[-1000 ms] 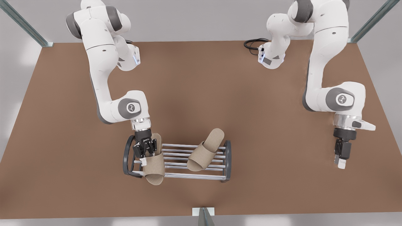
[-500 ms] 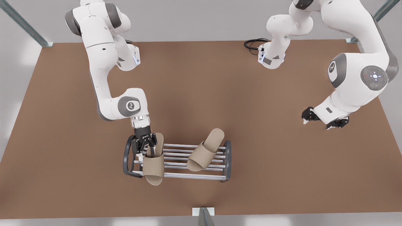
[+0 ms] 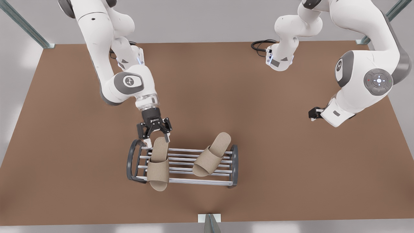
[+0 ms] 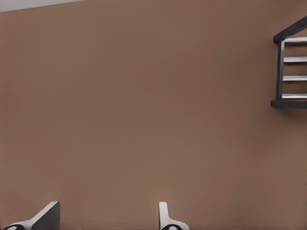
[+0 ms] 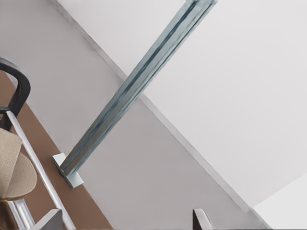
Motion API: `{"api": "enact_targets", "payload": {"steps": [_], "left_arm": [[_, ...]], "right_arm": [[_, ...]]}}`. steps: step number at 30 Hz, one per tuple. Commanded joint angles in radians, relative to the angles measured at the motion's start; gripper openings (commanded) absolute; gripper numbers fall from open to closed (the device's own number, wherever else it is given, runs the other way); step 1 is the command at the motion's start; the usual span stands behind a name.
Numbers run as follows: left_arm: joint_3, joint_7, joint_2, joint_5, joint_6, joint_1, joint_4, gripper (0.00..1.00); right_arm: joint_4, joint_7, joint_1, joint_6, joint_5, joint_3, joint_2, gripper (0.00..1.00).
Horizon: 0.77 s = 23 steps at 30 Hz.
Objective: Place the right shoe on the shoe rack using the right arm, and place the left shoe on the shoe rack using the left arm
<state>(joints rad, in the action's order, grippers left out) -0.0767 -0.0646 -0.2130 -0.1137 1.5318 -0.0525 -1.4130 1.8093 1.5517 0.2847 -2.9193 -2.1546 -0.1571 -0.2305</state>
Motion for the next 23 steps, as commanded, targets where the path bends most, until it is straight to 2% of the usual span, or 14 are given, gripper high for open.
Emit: {"api": "enact_targets", "payload": {"steps": [1, 2, 3, 4, 5, 6, 8, 10, 13, 16, 18, 23], "left_arm": [[-0.001, -0.199, 0.001, -0.001, -0.013, 0.000, 0.000, 1.00], [-0.001, -0.199, 0.001, -0.001, -0.013, 0.000, 0.000, 1.00], [-0.001, -0.210, 0.003, -0.001, -0.013, 0.000, 0.000, 1.00], [-0.003, -0.216, 0.003, -0.001, -0.013, 0.000, 0.000, 1.00], [-0.003, -0.216, 0.003, -0.001, -0.015, 0.000, 0.000, 1.00], [-0.003, -0.216, 0.004, -0.001, -0.013, 0.000, 0.000, 1.00], [-0.003, -0.216, 0.004, -0.001, -0.015, 0.000, 0.000, 1.00], [-0.003, -0.216, 0.004, -0.001, -0.015, 0.000, 0.000, 1.00], [-0.003, -0.216, 0.004, -0.001, -0.015, 0.000, 0.000, 1.00], [-0.003, -0.216, 0.004, -0.001, -0.013, 0.000, 0.000, 1.00], [-0.003, -0.216, 0.003, 0.000, -0.015, 0.000, 0.000, 1.00], [-0.005, -0.216, 0.003, 0.000, -0.013, 0.000, 0.000, 1.00]], "right_arm": [[0.005, -0.138, -0.146, 0.300, 0.416, -0.140, -0.003, 1.00], [-0.044, -0.409, -0.160, 0.426, 0.771, -0.156, -0.001, 1.00], [-0.051, -0.755, -0.170, 0.459, 1.196, -0.069, 0.017, 1.00], [-0.047, -0.963, -0.174, 0.524, 1.477, -0.023, 0.054, 1.00], [-0.109, -1.273, -0.179, 0.734, 1.931, 0.051, 0.079, 1.00], [-0.136, -1.455, -0.179, 0.885, 2.075, 0.141, 0.088, 1.00], [-0.218, -1.480, -0.220, 1.100, 2.188, 0.232, 0.063, 1.00], [-0.208, -1.562, -0.268, 1.111, 2.207, 0.246, 0.030, 1.00], [-0.186, -1.593, -0.246, 1.132, 2.204, 0.231, 0.028, 1.00], [-0.173, -1.639, -0.340, 1.132, 2.188, 0.110, 0.045, 1.00], [-0.232, -1.653, -0.341, 1.209, 2.110, 0.111, 0.069, 1.00], [-0.237, -1.654, -0.341, 1.221, 2.112, 0.113, 0.072, 1.00]]}}
